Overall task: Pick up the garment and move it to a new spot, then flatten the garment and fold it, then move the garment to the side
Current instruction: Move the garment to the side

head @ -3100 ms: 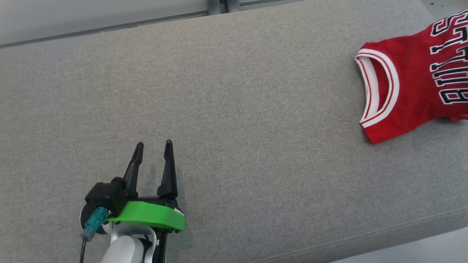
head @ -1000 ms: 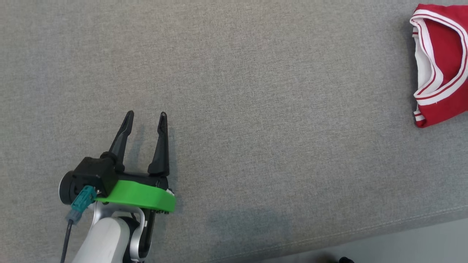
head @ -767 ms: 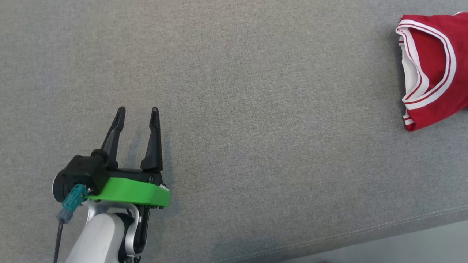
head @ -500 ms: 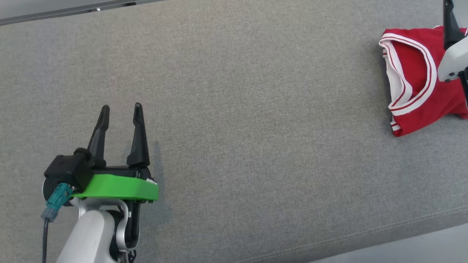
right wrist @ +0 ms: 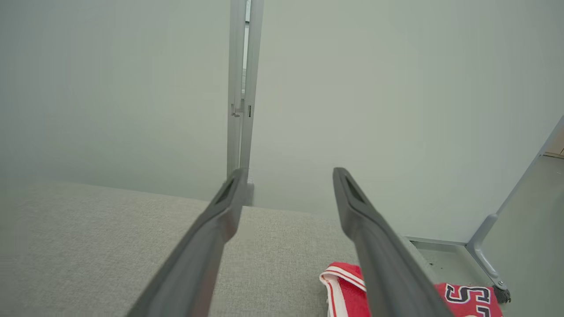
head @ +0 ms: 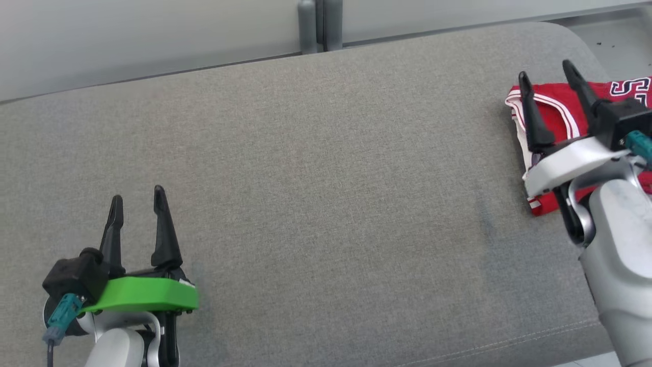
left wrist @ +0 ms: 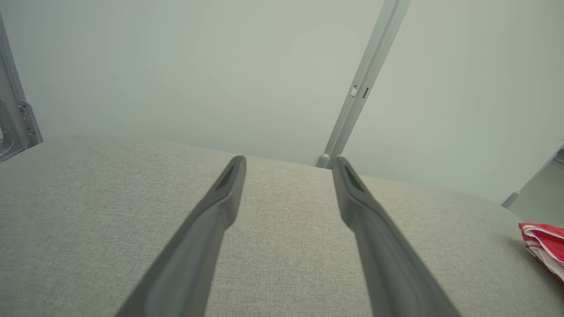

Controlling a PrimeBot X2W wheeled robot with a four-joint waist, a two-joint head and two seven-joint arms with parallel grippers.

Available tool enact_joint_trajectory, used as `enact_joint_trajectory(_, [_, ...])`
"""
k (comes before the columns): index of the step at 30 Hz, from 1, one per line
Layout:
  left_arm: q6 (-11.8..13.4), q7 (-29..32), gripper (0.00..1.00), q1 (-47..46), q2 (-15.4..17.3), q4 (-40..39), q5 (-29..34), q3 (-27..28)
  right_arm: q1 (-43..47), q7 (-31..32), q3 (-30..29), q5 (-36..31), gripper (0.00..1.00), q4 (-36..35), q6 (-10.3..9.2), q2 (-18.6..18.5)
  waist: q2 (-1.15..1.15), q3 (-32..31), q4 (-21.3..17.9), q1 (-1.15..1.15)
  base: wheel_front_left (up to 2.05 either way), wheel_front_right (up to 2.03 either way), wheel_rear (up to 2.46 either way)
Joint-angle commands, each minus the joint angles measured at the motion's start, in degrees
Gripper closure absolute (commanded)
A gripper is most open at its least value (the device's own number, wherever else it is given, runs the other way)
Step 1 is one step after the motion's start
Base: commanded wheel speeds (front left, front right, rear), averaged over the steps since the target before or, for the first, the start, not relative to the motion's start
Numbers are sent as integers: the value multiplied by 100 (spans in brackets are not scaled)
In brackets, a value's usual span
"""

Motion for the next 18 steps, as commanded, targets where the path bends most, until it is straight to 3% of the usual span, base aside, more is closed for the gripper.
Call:
enact_joint_trajectory(1, [32,-41,0,172,-33,11,57,64,309,-22,-75,-94,0,-228,-8,132,1,-222,69,0,0,0,0])
enact_joint_trajectory(12, [-77,-42,0,736,-101,63,187,239,1902,178,-467,-811,0,-1528,-8,1174,1,-522,277,0,0,0,0])
enact_joint_trajectory(18, [-132,-43,0,871,-186,154,175,259,2477,323,-501,-1026,0,-1990,-8,1403,1,-599,375,0,0,0,0])
